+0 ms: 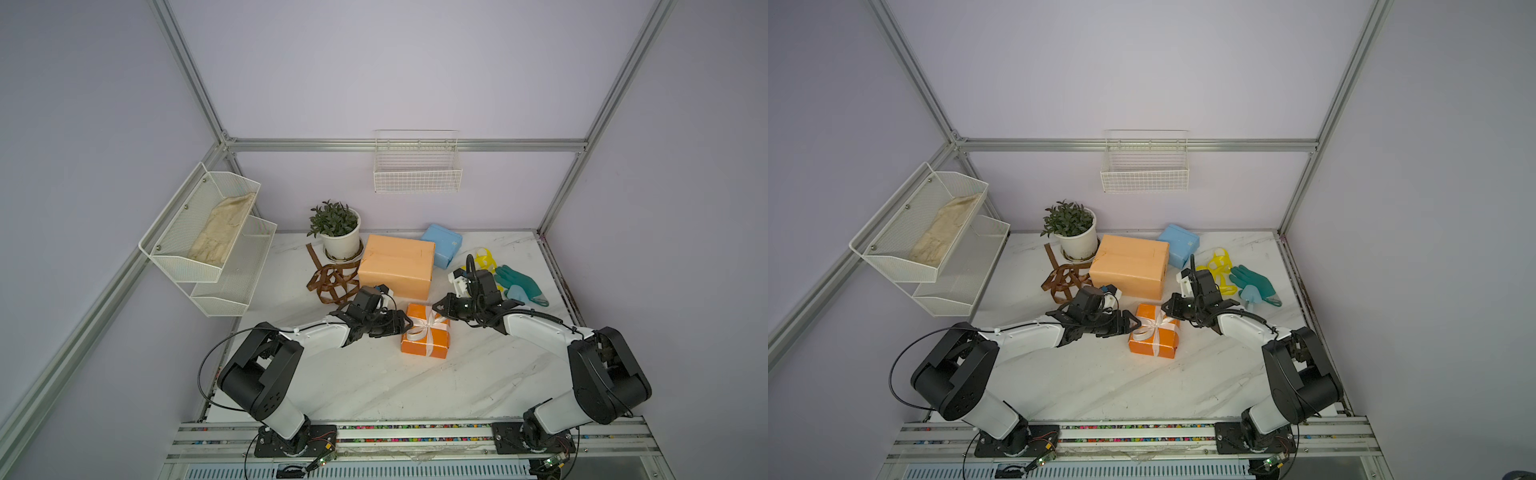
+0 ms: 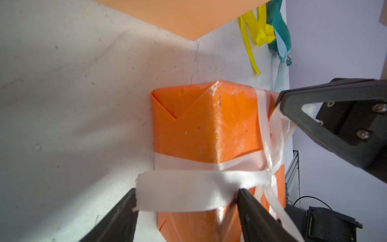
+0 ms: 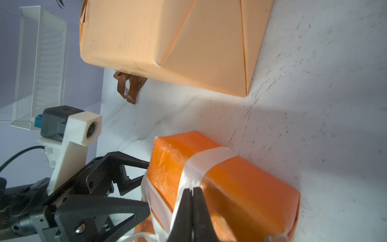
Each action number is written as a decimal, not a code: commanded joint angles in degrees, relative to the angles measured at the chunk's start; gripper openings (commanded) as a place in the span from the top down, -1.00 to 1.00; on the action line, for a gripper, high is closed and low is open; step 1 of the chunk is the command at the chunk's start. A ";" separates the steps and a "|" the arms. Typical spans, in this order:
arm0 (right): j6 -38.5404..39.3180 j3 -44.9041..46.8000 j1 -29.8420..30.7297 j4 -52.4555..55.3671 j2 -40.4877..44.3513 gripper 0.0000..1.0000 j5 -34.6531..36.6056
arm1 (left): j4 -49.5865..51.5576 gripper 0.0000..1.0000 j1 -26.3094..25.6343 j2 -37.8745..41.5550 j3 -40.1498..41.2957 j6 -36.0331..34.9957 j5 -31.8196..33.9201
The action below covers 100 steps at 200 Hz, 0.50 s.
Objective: Untie the ribbon bows on the gift boxes
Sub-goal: Untie the ribbon from the gift box.
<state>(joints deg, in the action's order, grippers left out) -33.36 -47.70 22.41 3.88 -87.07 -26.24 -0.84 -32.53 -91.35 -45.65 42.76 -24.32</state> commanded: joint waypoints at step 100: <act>0.67 0.50 0.27 0.69 1.49 1.00 2.01 | 2.57 0.64 0.64 3.68 -5.36 -4.13 3.66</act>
<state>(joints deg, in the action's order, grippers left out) -33.30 -47.68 22.41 3.99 -87.05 -26.00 -1.19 -32.56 -91.13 -47.79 41.89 -23.55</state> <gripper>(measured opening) 0.035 0.200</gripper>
